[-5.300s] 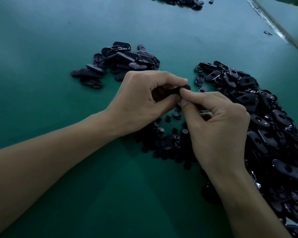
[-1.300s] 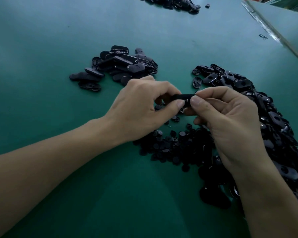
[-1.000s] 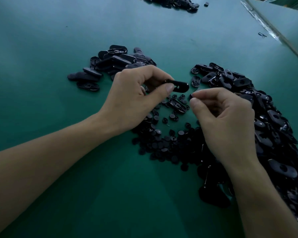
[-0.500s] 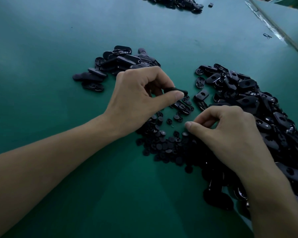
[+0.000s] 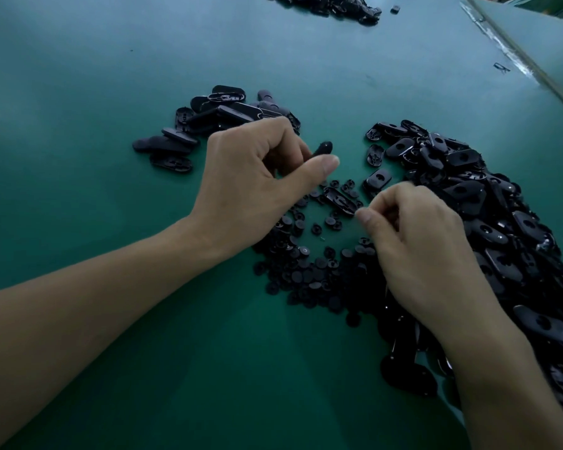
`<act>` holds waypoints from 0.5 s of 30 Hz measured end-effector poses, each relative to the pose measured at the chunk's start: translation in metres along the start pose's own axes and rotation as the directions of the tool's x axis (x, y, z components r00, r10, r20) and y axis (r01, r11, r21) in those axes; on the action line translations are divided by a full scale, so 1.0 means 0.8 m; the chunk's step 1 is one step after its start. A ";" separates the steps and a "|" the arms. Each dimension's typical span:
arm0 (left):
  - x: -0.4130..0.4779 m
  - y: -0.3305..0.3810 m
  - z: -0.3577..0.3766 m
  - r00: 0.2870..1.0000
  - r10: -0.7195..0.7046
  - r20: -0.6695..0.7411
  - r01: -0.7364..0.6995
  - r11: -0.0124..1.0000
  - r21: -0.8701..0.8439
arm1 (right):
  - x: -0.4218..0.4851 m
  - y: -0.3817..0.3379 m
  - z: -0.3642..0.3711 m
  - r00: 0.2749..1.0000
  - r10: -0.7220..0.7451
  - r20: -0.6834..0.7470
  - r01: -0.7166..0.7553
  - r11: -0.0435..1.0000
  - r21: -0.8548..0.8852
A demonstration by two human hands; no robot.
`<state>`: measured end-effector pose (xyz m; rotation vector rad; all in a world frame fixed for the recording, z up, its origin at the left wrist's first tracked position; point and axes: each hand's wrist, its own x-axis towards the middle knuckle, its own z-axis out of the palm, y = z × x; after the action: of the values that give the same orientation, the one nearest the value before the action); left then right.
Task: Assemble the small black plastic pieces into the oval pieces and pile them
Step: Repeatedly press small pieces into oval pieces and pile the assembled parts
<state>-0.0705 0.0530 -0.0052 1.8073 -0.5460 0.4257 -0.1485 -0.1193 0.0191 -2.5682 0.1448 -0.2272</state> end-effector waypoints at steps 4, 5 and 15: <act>0.001 0.001 -0.001 1.000 -0.014 -0.003 0.014 1.000 -0.012 | 0.001 -0.003 -0.001 0.988 -0.013 -0.154 0.041 0.983 0.180; 0.001 0.002 -0.002 1.000 -0.027 0.006 0.027 0.999 -0.045 | 0.000 -0.004 -0.001 0.985 -0.017 -0.171 0.053 0.977 0.207; 0.003 -0.002 0.001 0.993 0.011 0.120 -0.015 0.999 0.034 | 0.001 -0.002 0.000 0.984 -0.022 -0.177 0.096 0.904 0.417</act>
<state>-0.0672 0.0526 -0.0054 1.8725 -0.6369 0.3393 -0.1476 -0.1179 0.0202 -2.1174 0.0692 -0.4485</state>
